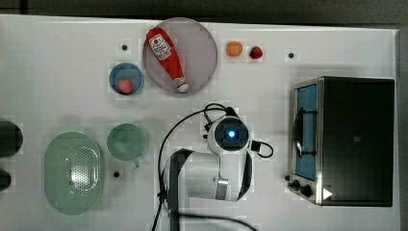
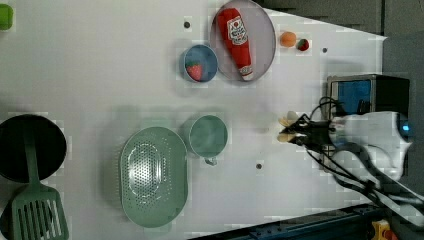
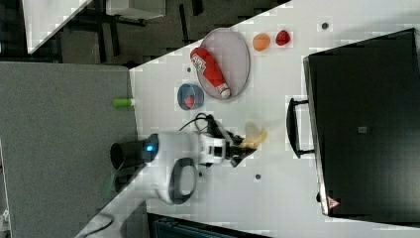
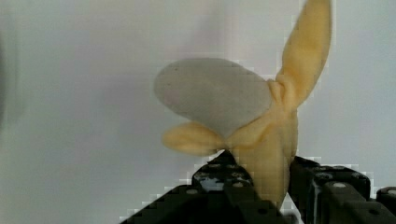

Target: Pick Banana and place it in mug.

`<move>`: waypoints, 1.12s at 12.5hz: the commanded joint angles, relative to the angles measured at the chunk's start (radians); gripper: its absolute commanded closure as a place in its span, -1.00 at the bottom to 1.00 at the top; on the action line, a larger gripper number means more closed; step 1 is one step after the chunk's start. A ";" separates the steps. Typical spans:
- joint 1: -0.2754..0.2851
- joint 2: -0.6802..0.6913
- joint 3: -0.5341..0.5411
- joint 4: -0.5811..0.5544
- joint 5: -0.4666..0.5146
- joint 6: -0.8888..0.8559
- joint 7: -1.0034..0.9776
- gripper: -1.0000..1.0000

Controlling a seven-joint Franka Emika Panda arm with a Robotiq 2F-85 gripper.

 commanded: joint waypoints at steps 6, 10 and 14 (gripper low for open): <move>0.010 -0.374 0.035 0.224 0.002 -0.497 0.013 0.46; 0.031 -0.408 0.177 0.231 0.004 -0.530 0.167 0.46; 0.048 -0.372 0.342 0.231 0.085 -0.498 0.310 0.46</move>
